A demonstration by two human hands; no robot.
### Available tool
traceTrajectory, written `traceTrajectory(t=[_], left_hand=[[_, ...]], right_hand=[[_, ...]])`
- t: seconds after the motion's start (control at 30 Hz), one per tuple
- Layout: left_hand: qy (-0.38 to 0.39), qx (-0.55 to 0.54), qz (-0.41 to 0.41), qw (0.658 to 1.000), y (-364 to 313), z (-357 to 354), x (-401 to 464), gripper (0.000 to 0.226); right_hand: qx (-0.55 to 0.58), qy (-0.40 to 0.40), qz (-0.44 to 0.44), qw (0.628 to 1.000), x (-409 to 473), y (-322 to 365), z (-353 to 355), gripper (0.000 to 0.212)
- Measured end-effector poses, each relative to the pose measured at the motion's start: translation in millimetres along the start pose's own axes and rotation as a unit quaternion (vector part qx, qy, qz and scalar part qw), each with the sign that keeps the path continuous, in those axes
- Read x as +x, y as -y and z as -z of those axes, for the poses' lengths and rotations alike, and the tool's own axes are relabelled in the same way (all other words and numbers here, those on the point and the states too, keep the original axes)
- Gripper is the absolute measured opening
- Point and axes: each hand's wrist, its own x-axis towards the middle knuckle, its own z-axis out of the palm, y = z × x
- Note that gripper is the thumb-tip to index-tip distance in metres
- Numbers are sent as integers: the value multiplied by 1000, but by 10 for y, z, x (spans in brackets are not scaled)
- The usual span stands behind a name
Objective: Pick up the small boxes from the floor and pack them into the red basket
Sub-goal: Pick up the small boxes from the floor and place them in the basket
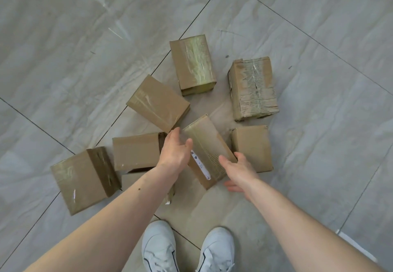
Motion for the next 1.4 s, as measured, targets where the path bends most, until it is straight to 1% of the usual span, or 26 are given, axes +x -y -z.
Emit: traceTrajectory(t=[0.1,0.2,0.33,0.47,0.53,0.63,0.73,0.8,0.93,0.97,1.1,1.3,1.4], left_hand=[[0,2,4,1000,-56,12,-45,61],[-3,3,1,1000,-155,94,-222,60],[-18,-10,14,1000,-363,313,-679,52],[-23,-22,17,999,-611,633,-1257,39],[-27,-15,15,999,-749,828,-1542,31],[-40,10,-7,999,-875,1127,-1898,39],[-60,-20,-24,998,-950,1400,-2244,28],[-82,-41,-14,996,-960,1556,-2466,27],[-132,-116,0,984,-854,1834,-2838,9],[-142,-133,6,981,-818,1903,-2922,9],[-201,-190,42,960,-609,2191,-3253,13],[-270,-255,57,927,-72,2622,-3695,29],[-294,-295,71,907,297,2850,-3912,27]], right_hand=[[30,7,-6,1000,-34,-3,11,70],[19,-28,13,999,-246,32,75,67],[-2,-70,32,997,-790,177,257,60],[-38,-105,58,992,-1463,427,469,62],[-48,-108,79,990,-1806,583,544,65],[-66,-109,117,985,-2289,809,613,67],[-98,-107,146,979,-2704,989,639,70],[-123,-98,163,974,-2965,1092,620,70],[-162,-69,209,962,-3395,1256,476,74],[-171,-59,218,959,-3497,1292,424,75],[-228,-36,256,939,-3884,1399,178,77],[-277,11,310,909,-4438,1456,-461,84],[-297,31,335,894,-4690,1361,-894,84]])
